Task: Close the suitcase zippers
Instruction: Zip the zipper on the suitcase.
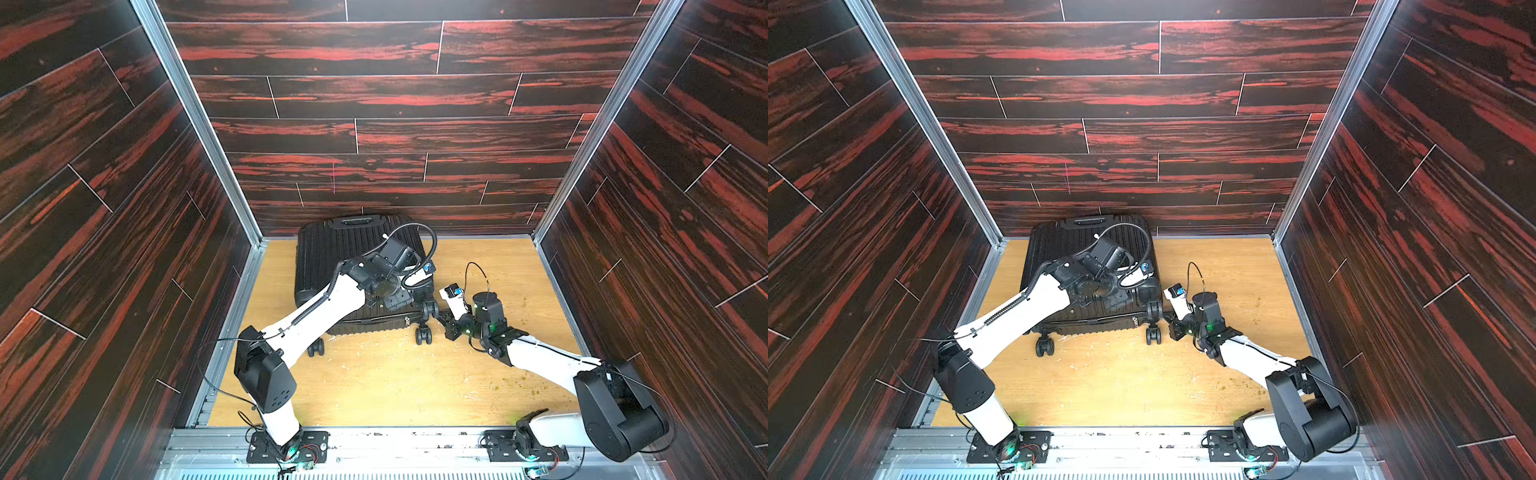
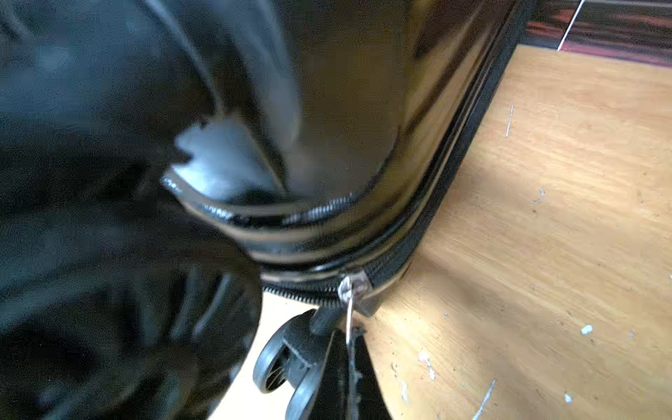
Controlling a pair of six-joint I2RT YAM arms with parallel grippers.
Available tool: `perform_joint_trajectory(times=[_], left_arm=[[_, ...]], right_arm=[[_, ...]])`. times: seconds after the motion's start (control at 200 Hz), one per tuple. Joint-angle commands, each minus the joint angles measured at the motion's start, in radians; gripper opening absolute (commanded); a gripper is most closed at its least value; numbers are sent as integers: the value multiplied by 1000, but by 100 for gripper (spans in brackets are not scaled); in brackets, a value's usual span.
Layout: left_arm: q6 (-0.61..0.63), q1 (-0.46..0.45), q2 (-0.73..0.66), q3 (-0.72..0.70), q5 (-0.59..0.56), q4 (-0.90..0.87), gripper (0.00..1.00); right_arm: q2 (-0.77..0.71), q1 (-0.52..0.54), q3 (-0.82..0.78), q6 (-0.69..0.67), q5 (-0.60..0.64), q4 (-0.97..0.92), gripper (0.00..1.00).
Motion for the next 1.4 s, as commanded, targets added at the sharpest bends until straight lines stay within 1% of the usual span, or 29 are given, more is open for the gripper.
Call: perform_joint_trajectory(times=[0.0, 0.13, 0.301, 0.436, 0.561, 0.581, 0.651, 0.837, 0.962, 1.102, 1.167, 1.187, 1.268, 1.398], left_arm=[[-27, 14, 41, -23, -87, 96, 73], [-60, 13, 43, -46, -127, 153, 73], [-80, 13, 52, -50, -124, 172, 73], [-116, 13, 63, -52, -153, 199, 73], [-137, 13, 74, -56, -170, 200, 73], [-140, 13, 76, -55, -171, 234, 73], [-148, 12, 84, -55, -180, 247, 73], [-157, 12, 110, -56, -184, 254, 73], [-156, 13, 118, -54, -170, 251, 73], [-147, 13, 98, -47, -124, 219, 73], [-142, 13, 76, -47, -89, 218, 73], [-132, 13, 70, -48, -72, 182, 73], [-94, 13, 54, -47, -17, 145, 74], [-84, 14, 46, -34, -18, 104, 74]], right_arm=[[-37, 4, -31, 41, -79, 27, 0], [-51, 4, -63, 71, -88, 53, 0], [-71, 7, -97, 106, -90, 99, 0], [-92, 15, -120, 122, -90, 125, 0], [-104, 31, -134, 128, -90, 136, 0], [-105, 33, -137, 130, -90, 139, 0], [-109, 42, -149, 136, -90, 157, 0], [-114, 69, -161, 148, -81, 177, 0], [-114, 76, -161, 151, -71, 178, 0], [-108, 76, -156, 148, -1, 154, 0], [-100, 76, -150, 144, 17, 138, 0], [-98, 76, -148, 144, 19, 136, 0], [-90, 76, -144, 142, 18, 135, 0], [-86, 76, -140, 142, 17, 133, 0]])
